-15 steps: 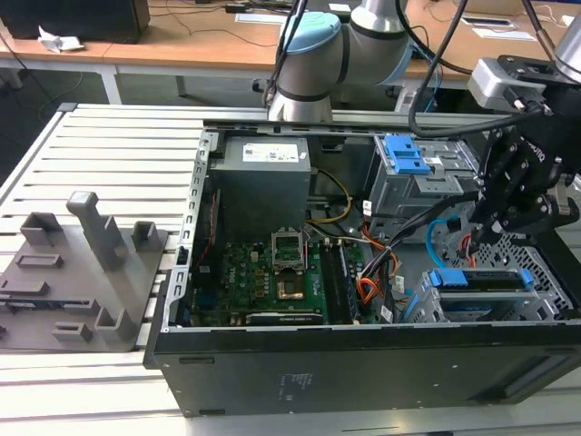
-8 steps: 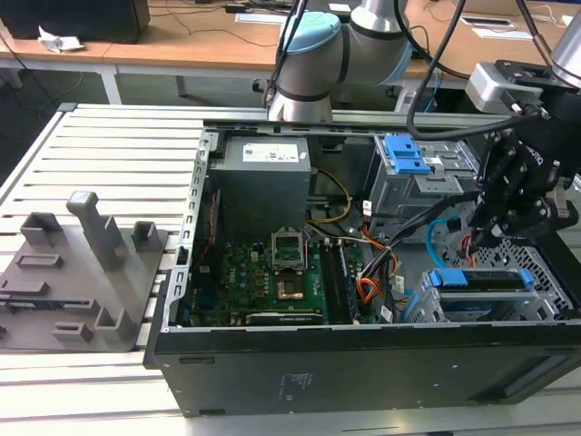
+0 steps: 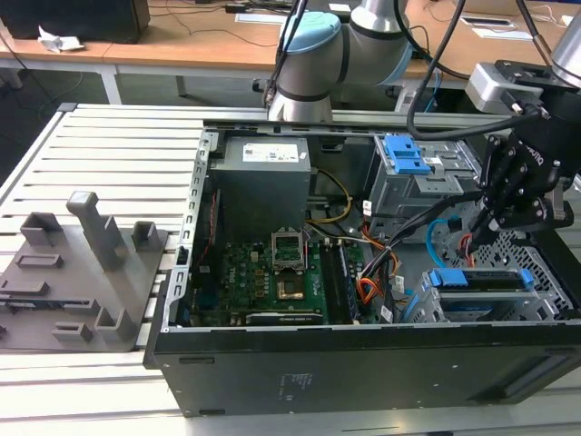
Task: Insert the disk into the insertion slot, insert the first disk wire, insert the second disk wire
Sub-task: 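Insert the first disk wire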
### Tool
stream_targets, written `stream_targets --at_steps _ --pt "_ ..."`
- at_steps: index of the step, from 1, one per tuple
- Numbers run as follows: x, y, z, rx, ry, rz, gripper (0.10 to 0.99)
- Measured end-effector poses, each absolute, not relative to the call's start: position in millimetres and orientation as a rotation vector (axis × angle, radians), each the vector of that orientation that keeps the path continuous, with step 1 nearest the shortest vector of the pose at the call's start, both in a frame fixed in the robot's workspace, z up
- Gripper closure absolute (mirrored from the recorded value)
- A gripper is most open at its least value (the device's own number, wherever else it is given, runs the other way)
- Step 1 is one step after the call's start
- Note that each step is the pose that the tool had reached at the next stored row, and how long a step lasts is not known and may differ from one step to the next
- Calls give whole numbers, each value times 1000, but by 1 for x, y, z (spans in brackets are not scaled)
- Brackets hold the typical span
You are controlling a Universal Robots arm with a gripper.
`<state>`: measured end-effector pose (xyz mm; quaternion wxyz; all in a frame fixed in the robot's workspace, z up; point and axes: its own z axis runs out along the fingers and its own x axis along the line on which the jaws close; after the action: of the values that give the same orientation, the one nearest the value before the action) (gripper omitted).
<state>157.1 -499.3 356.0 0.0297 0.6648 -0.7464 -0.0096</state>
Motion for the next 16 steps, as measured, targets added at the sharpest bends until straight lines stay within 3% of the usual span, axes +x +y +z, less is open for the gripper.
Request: stream_targets --at_steps 10,16 --pt "157 -535 356 2050 -2301 -30 922" --pt "162 -537 356 2050 -2301 -30 922"
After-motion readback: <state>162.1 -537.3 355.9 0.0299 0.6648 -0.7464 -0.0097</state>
